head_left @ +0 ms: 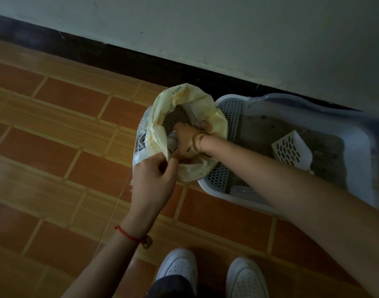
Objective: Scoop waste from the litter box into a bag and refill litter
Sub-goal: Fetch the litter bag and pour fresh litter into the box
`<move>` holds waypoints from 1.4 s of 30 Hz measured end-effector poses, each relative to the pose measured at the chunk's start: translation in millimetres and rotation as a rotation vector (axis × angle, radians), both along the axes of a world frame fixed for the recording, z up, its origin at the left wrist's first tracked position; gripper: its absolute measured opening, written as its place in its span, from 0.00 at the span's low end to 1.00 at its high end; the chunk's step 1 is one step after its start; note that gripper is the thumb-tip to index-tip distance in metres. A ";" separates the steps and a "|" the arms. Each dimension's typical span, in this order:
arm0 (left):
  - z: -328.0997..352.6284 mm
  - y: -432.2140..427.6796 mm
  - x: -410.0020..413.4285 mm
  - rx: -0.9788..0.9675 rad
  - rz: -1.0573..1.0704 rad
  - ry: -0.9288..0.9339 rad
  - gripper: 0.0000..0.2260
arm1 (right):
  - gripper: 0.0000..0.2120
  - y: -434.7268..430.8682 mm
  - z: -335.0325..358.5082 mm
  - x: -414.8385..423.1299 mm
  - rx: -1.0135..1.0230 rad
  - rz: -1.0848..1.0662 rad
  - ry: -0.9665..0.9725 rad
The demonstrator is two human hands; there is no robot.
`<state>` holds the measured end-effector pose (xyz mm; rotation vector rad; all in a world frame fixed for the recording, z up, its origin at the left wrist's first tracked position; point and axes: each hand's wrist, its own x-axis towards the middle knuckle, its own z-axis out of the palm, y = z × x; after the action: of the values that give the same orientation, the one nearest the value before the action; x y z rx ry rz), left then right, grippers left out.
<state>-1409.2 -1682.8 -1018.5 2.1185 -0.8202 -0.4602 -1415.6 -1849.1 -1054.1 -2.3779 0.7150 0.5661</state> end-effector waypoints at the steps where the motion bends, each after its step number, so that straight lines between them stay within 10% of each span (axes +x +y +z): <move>1: 0.8 -0.1 0.0 -0.002 -0.003 0.002 0.19 | 0.42 -2.5 5.4 -3.3 0.019 -0.026 -0.011; 12: 3.1 -2.4 5.1 -0.028 0.020 0.027 0.24 | 0.48 -37.5 55.1 -58.4 0.415 -0.408 -0.246; 17: 8.1 -5.1 1.7 0.020 0.036 0.007 0.20 | 0.07 -39.2 63.1 -78.1 0.933 -0.597 -0.434; 23: 6.8 -5.7 -0.3 0.022 0.043 -0.016 0.20 | 0.03 -43.6 69.4 -95.0 0.999 -0.687 -0.527; 33: 0.7 -6.8 -1.1 0.048 0.024 -0.067 0.20 | 0.14 -56.3 74.3 -136.8 0.763 -0.871 -0.675; 38: 3.5 -7.5 -3.3 0.114 0.021 -0.121 0.20 | 0.38 -68.2 75.6 -170.3 0.096 -0.772 -0.494; 42: 4.7 -7.4 -2.9 0.148 0.012 -0.126 0.19 | 0.36 -84.2 75.9 -199.4 0.159 -0.762 -0.316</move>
<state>-1412.1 -1690.2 -1013.8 2.3070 -0.8670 -0.3942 -1615.0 -1933.2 -978.2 -1.7891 1.2674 -0.0749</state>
